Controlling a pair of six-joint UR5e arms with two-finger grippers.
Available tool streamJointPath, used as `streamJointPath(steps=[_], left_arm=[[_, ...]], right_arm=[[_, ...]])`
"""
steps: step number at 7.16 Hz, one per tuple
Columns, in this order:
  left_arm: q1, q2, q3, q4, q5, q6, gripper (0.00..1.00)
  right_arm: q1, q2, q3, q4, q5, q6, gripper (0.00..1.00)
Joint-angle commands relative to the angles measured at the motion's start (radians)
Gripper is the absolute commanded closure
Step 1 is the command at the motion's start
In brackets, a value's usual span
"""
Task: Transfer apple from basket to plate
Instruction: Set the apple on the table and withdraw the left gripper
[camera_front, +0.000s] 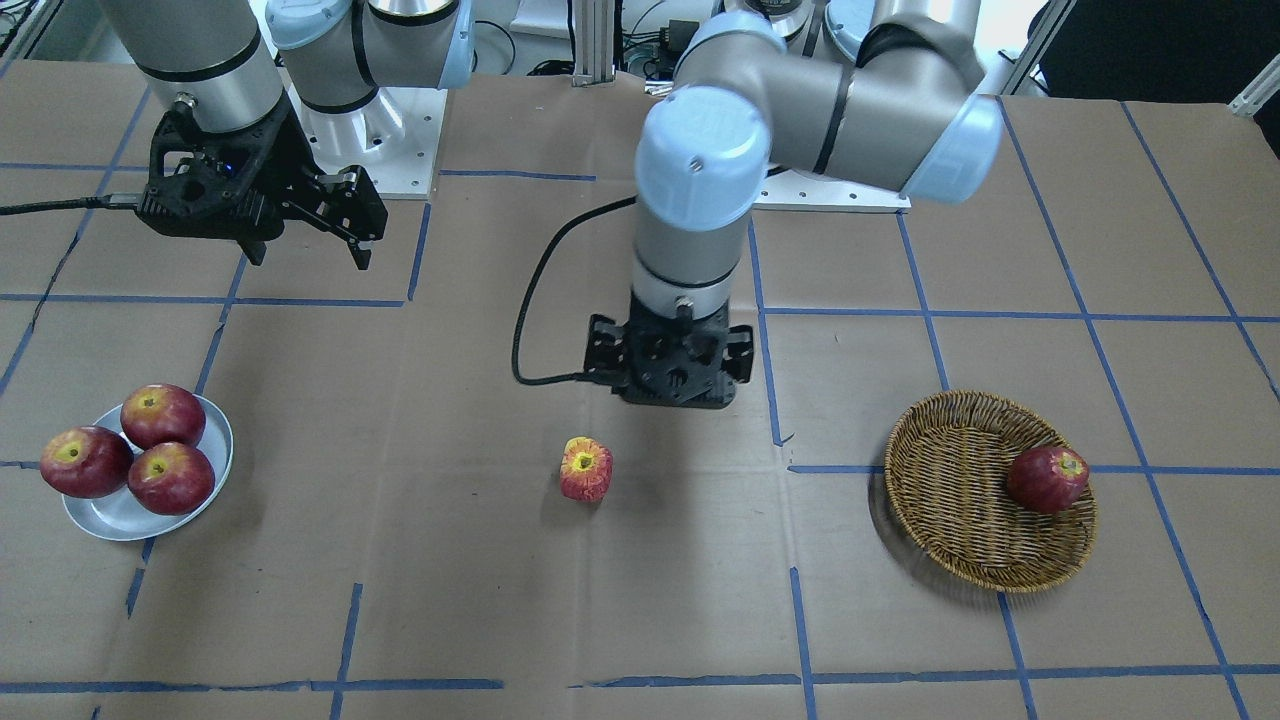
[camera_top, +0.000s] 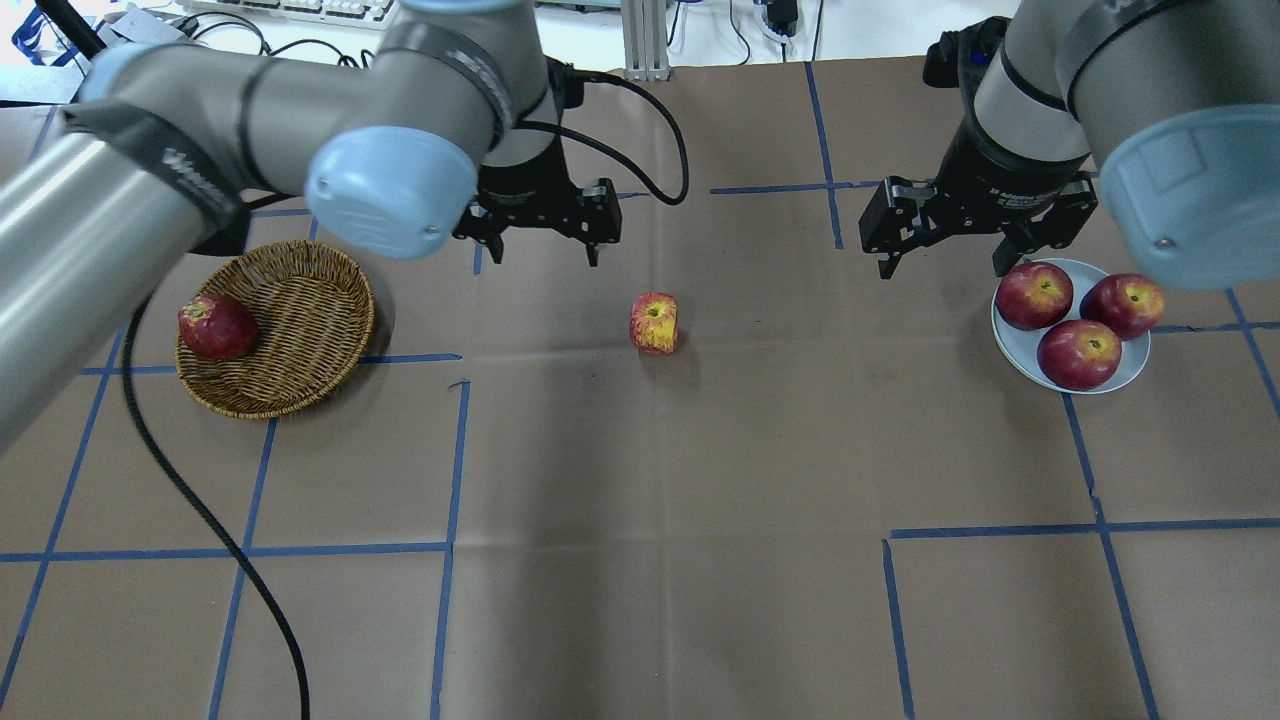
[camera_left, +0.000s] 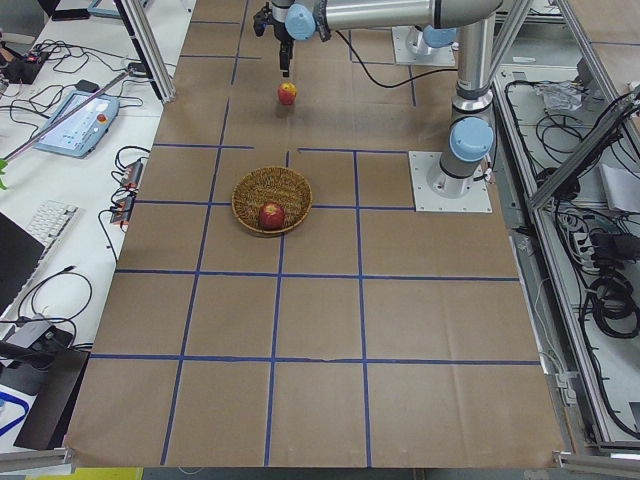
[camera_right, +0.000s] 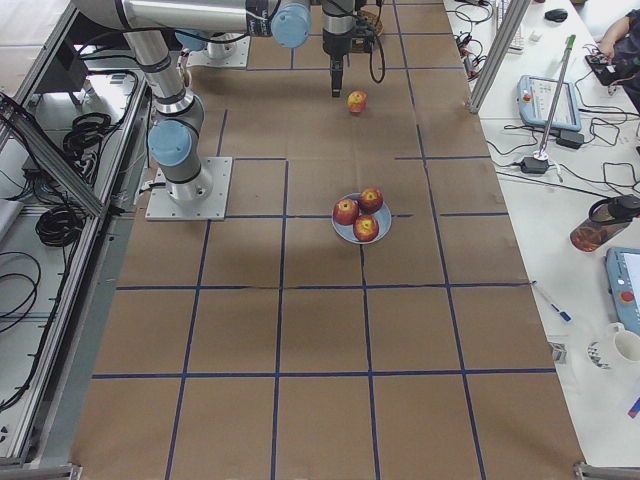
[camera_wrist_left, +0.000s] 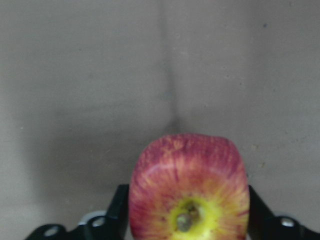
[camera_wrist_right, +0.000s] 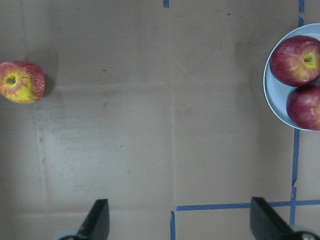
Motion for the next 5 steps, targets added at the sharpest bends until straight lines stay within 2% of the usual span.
streamJointPath(steps=[1, 3, 4, 5], left_arm=[[0.122, 0.157, -0.033, -0.155, 0.007, 0.176, 0.01], [0.225, 0.208, -0.039, -0.161, 0.005, 0.300, 0.01], [0.224, 0.220, -0.056, -0.170, 0.007, 0.311, 0.01], [0.222, 0.216, -0.071, -0.166, 0.007, 0.301, 0.01]], right_arm=[[0.001, 0.002, 0.000, 0.000, 0.004, 0.004, 0.00], [0.008, -0.009, 0.000, 0.000, 0.015, 0.018, 0.00], [0.014, 0.004, -0.006, -0.007, 0.007, 0.027, 0.00], [0.027, 0.030, -0.006, -0.065, 0.015, 0.100, 0.00]])
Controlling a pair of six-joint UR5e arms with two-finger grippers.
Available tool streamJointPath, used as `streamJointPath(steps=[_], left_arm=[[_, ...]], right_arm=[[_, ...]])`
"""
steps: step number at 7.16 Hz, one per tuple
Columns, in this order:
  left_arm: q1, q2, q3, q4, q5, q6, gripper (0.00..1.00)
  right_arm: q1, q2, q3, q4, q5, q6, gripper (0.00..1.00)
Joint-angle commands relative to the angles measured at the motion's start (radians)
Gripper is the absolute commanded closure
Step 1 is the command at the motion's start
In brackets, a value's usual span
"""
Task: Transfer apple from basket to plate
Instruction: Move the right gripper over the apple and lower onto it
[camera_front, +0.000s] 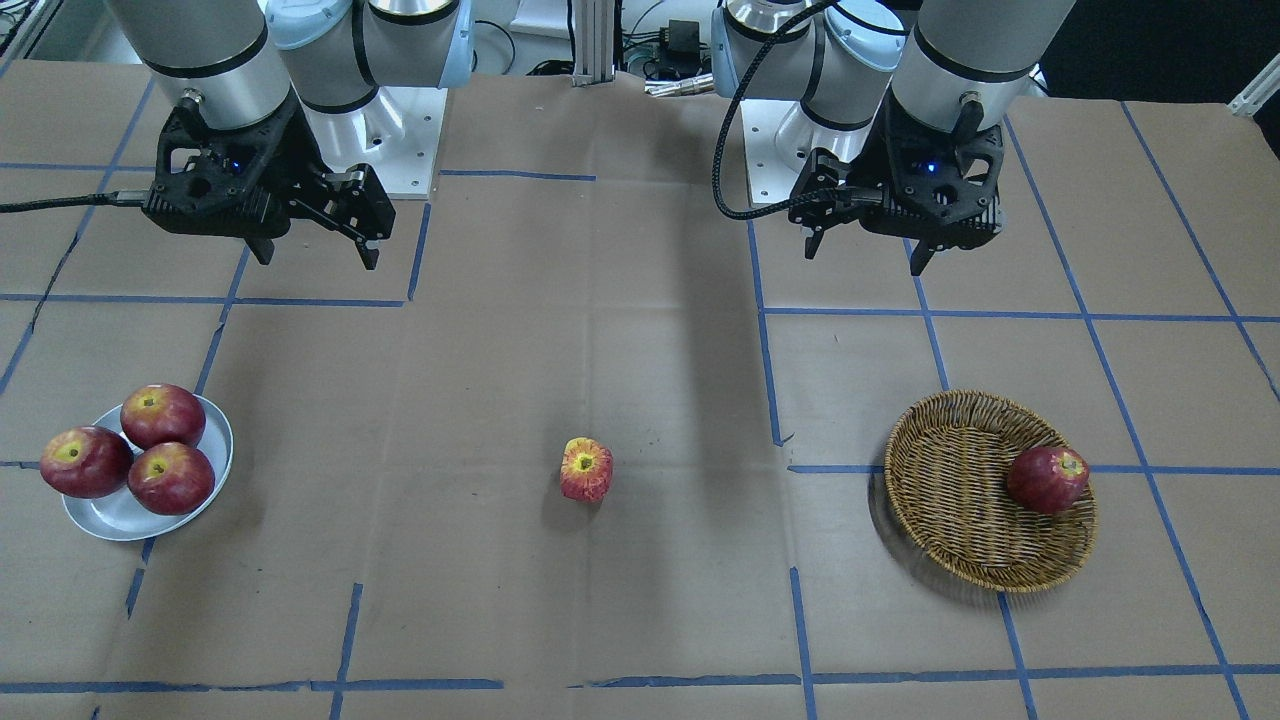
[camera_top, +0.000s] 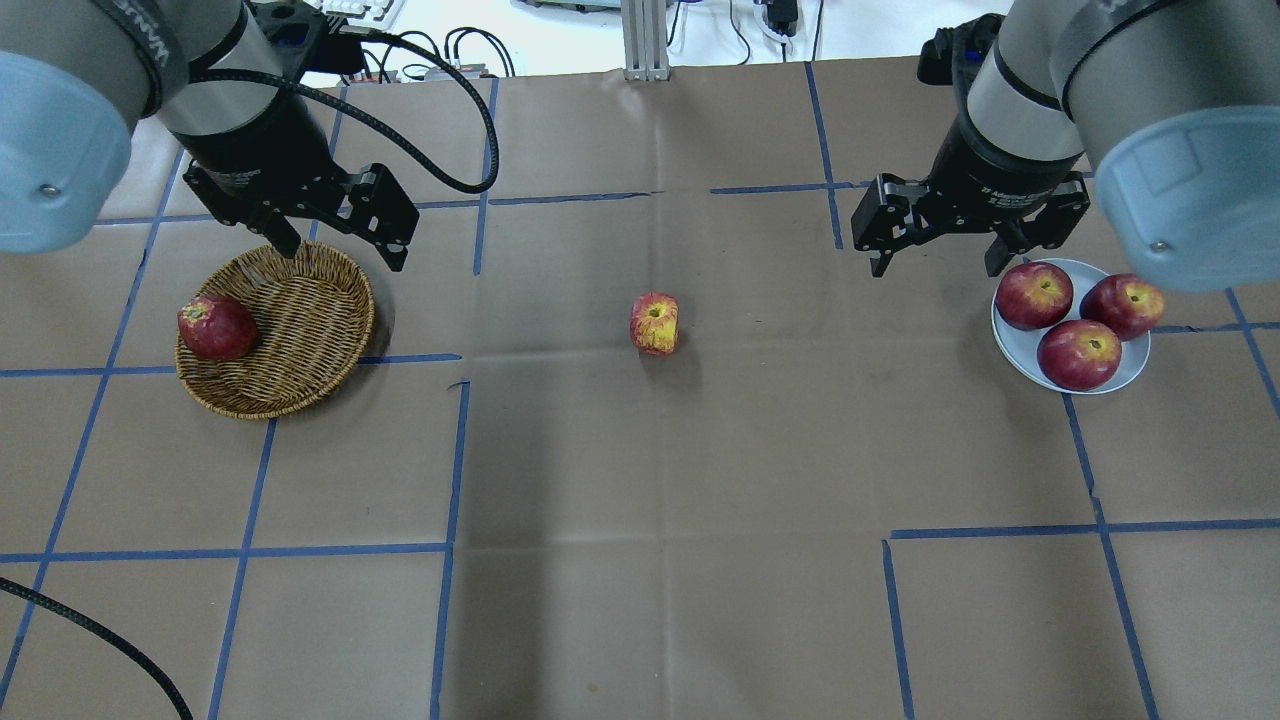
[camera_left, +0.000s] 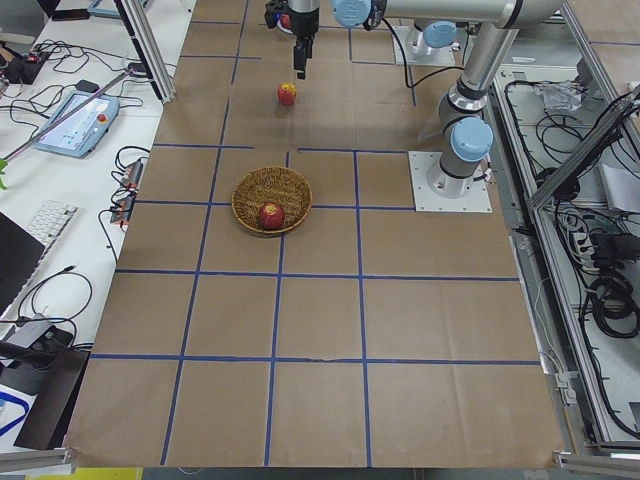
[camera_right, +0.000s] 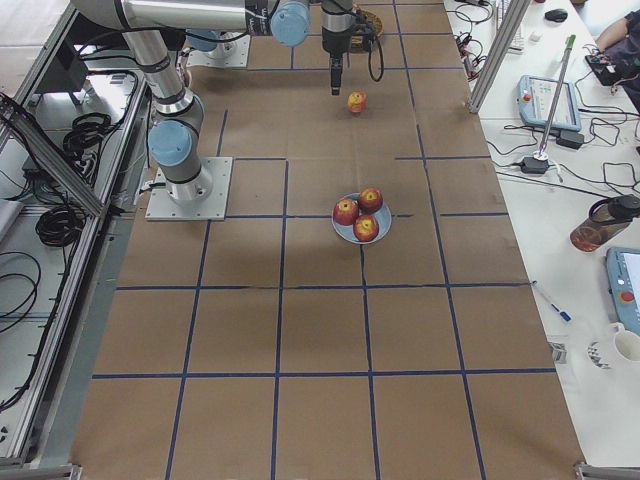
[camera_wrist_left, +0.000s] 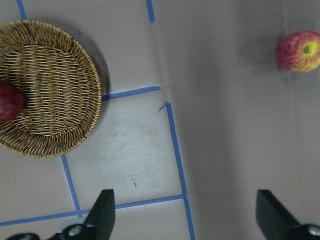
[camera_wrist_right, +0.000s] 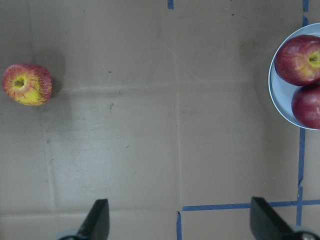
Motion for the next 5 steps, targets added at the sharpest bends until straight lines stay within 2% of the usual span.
streamJointPath(steps=[1, 3, 5], left_arm=[[0.006, 0.003, -0.029, 0.005, -0.002, 0.002, 0.01], [0.006, -0.005, -0.027, 0.005, -0.002, -0.001, 0.01], [0.006, -0.005, -0.029, 0.005, -0.001, 0.002, 0.01]], right_arm=[[0.078, 0.068, -0.014, -0.077, 0.003, 0.126, 0.00], [0.233, 0.210, -0.080, -0.152, -0.010, 0.255, 0.00], [0.307, 0.357, -0.100, -0.300, -0.011, 0.367, 0.00]])
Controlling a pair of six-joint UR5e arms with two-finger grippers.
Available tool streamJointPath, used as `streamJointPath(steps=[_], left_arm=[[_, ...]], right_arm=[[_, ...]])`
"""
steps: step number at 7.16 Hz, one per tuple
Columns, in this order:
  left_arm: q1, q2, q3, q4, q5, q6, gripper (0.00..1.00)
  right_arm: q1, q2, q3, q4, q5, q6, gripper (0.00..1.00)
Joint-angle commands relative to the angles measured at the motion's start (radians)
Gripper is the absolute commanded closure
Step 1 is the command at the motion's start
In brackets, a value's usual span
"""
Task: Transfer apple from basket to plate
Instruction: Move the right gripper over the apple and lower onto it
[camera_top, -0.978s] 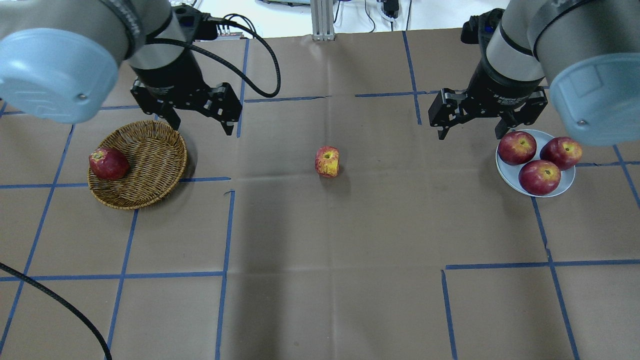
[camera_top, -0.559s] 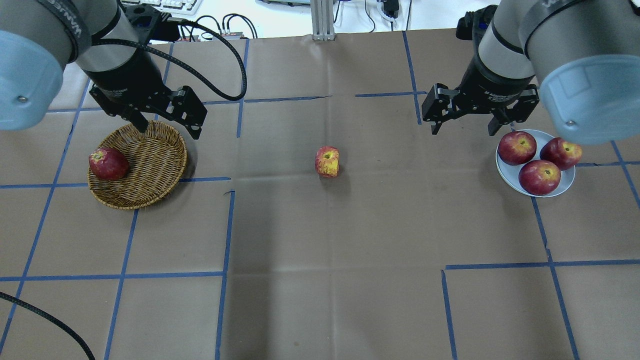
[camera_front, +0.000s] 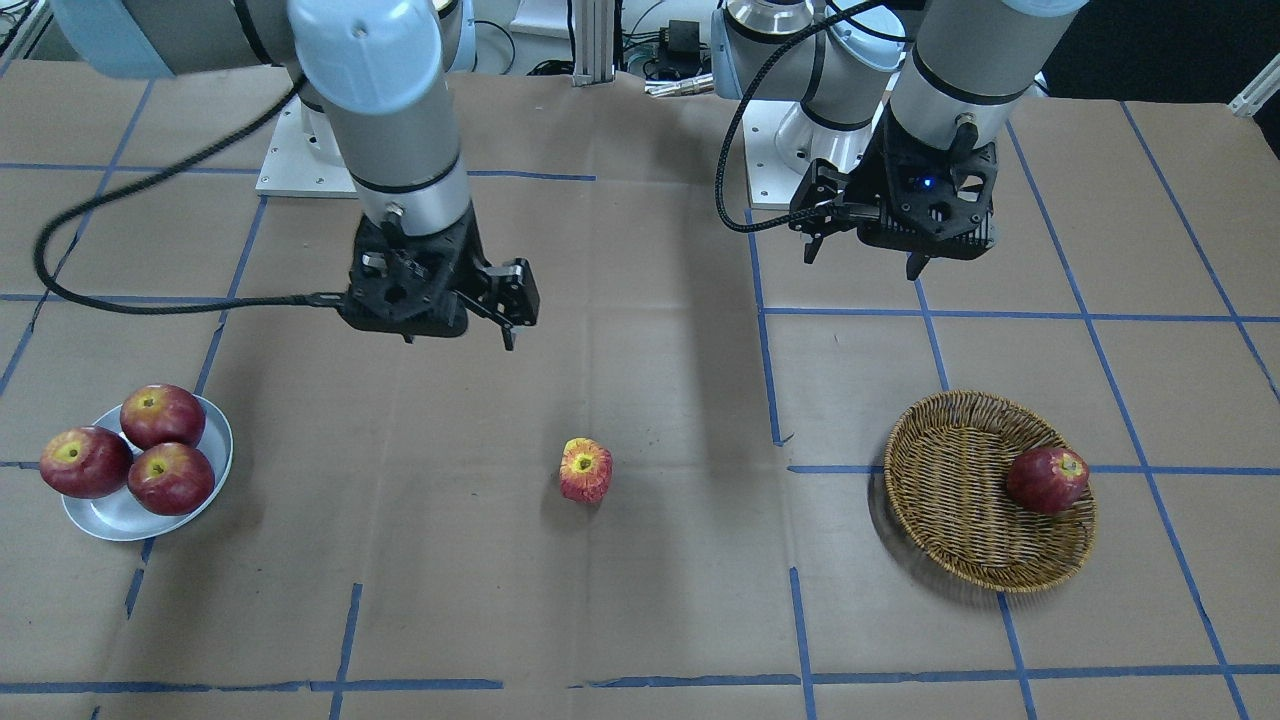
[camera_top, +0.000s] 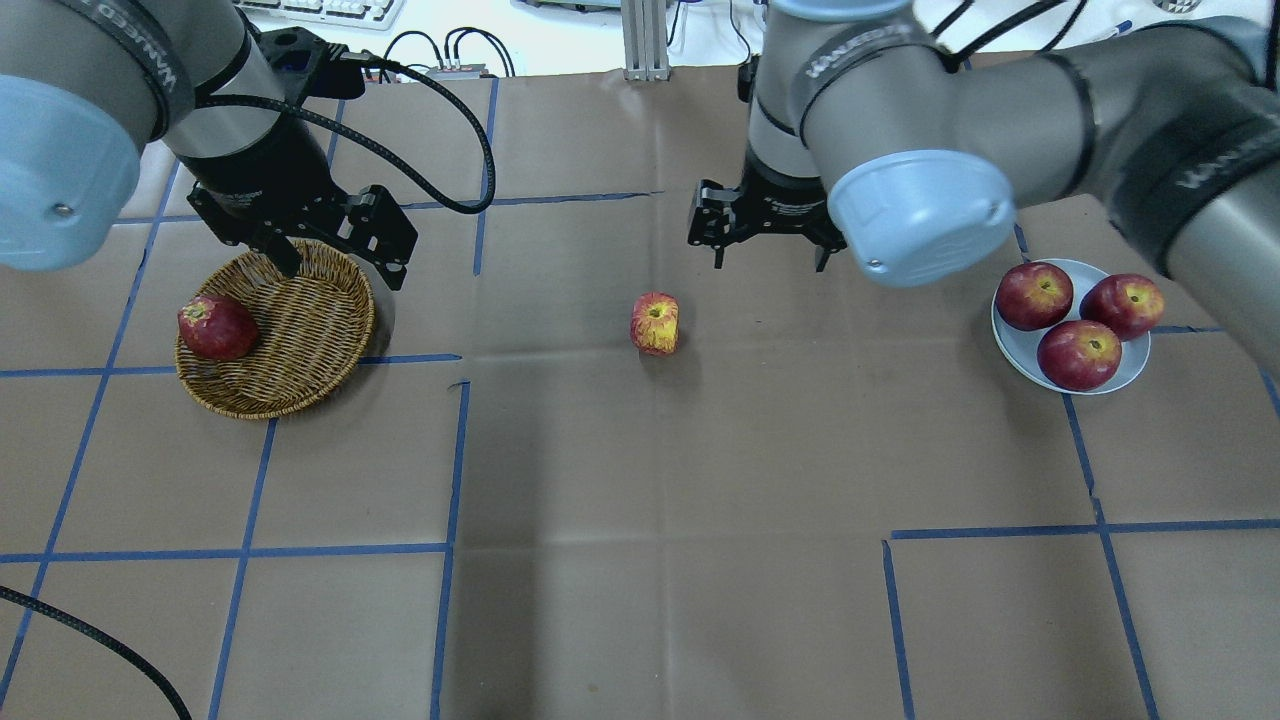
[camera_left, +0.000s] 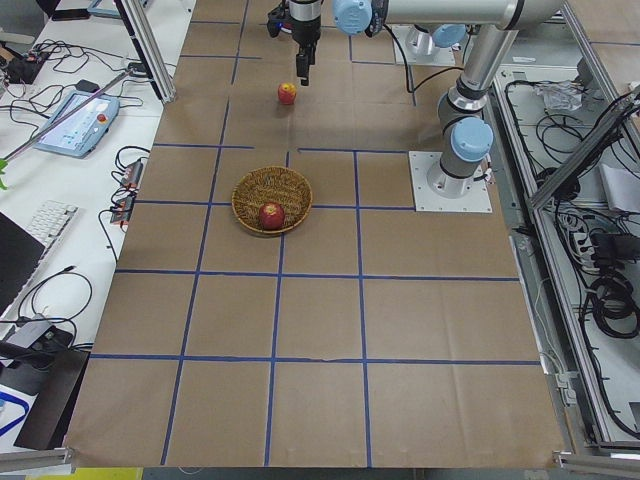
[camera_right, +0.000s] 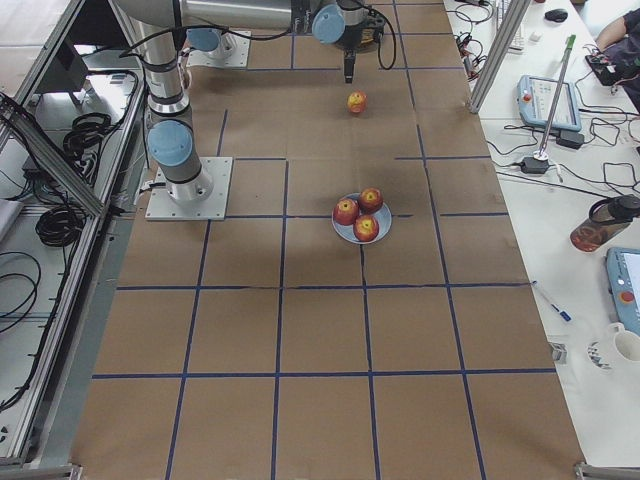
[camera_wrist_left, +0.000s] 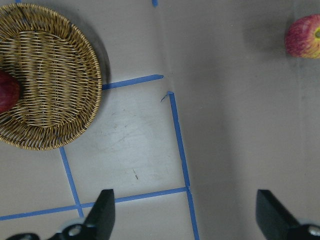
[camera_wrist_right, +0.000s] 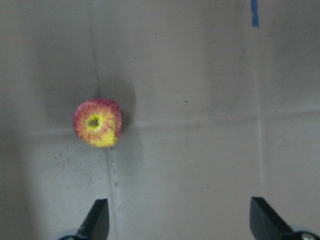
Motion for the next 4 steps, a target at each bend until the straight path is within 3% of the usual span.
streamJointPath(steps=[1, 4], left_arm=[[0.000, -0.002, -0.001, 0.000, 0.001, 0.001, 0.01], [0.000, 0.013, -0.002, -0.003, 0.003, 0.004, 0.01]], right_arm=[[0.080, 0.156, -0.010, -0.164, -0.003, 0.098, 0.00], [0.122, 0.325, 0.001, -0.363, -0.034, 0.122, 0.00]])
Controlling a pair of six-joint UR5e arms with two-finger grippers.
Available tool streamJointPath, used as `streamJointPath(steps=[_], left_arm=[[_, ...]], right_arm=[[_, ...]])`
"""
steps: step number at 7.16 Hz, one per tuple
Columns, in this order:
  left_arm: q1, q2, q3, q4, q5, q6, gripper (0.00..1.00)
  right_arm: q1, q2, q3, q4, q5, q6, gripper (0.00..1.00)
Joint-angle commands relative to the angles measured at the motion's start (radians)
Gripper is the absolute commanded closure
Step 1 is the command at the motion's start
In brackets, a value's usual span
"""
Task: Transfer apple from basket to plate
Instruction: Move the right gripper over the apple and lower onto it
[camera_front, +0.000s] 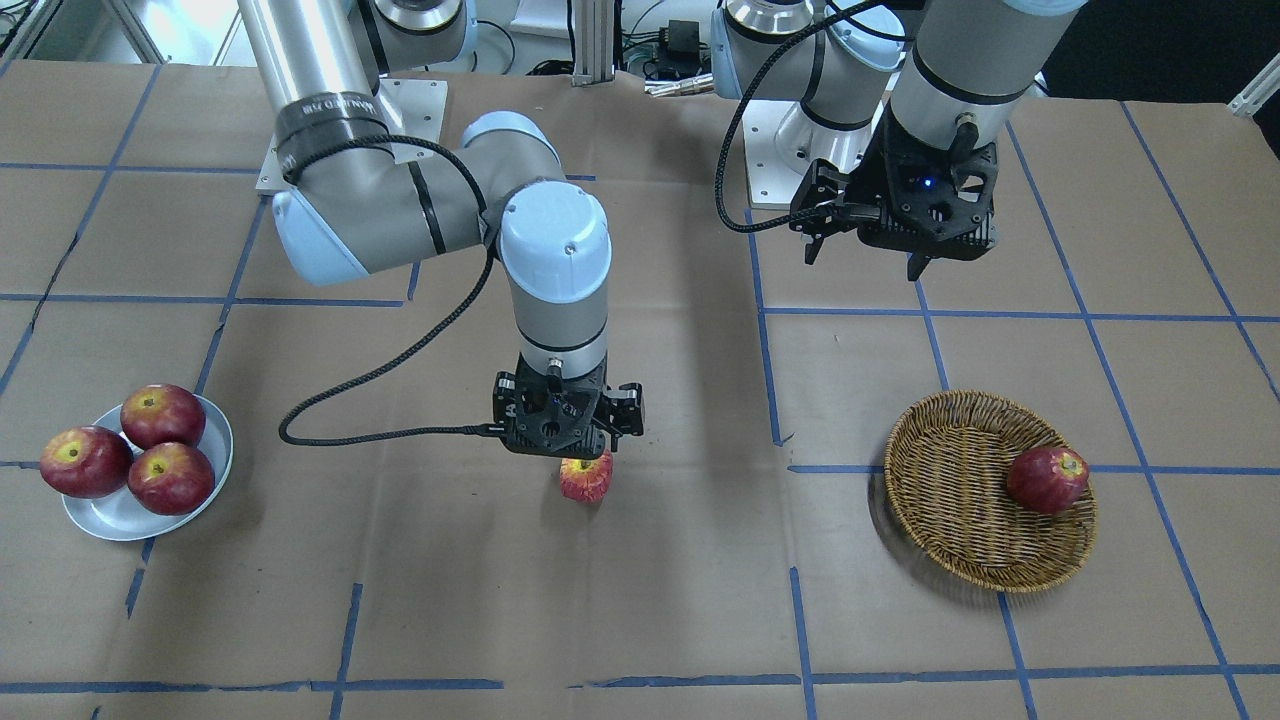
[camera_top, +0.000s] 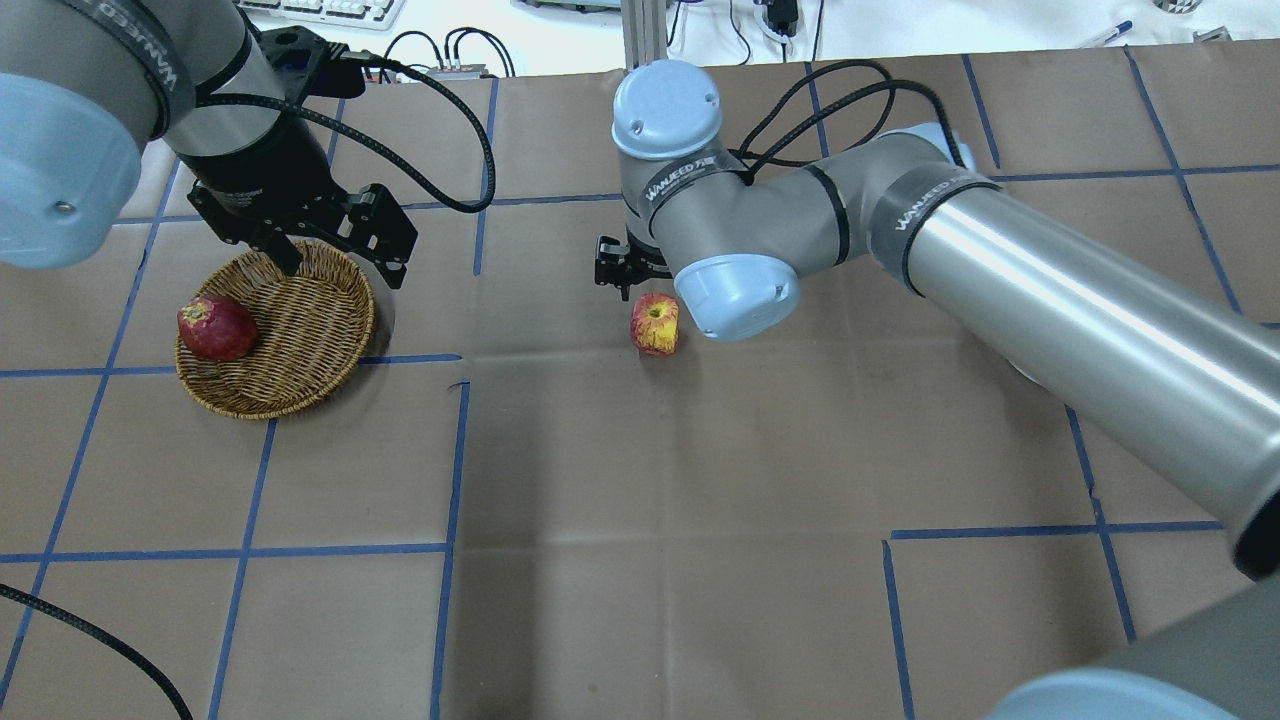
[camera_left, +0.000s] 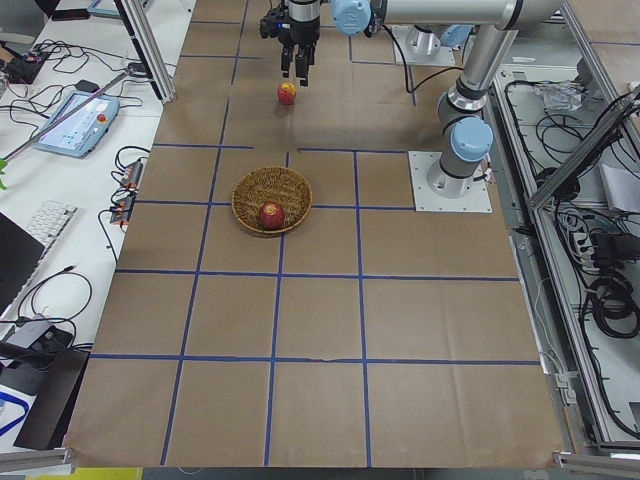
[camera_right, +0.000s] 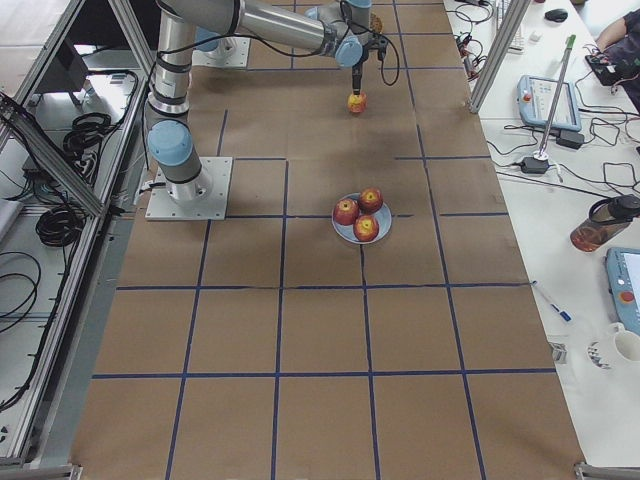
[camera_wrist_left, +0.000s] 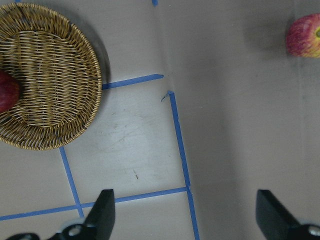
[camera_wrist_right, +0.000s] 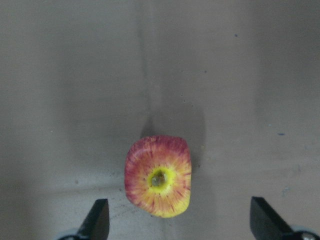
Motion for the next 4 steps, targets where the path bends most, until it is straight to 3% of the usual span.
streamJointPath(steps=[1, 2, 3, 4], left_arm=[[0.000, 0.011, -0.003, -0.003, 0.024, 0.002, 0.01], [-0.002, 0.011, 0.002, -0.002, 0.102, 0.000, 0.01], [-0.003, 0.010, 0.006, -0.003, 0.116, -0.003, 0.01], [-0.009, 0.013, 0.008, -0.006, 0.118, -0.001, 0.01]], right_arm=[[0.012, 0.093, 0.003, -0.100, -0.008, 0.003, 0.00], [0.012, 0.105, 0.003, -0.102, -0.008, 0.003, 0.06], [0.012, 0.107, 0.003, -0.102, -0.009, 0.000, 0.27], [0.011, 0.107, 0.001, -0.102, -0.009, -0.001, 0.41]])
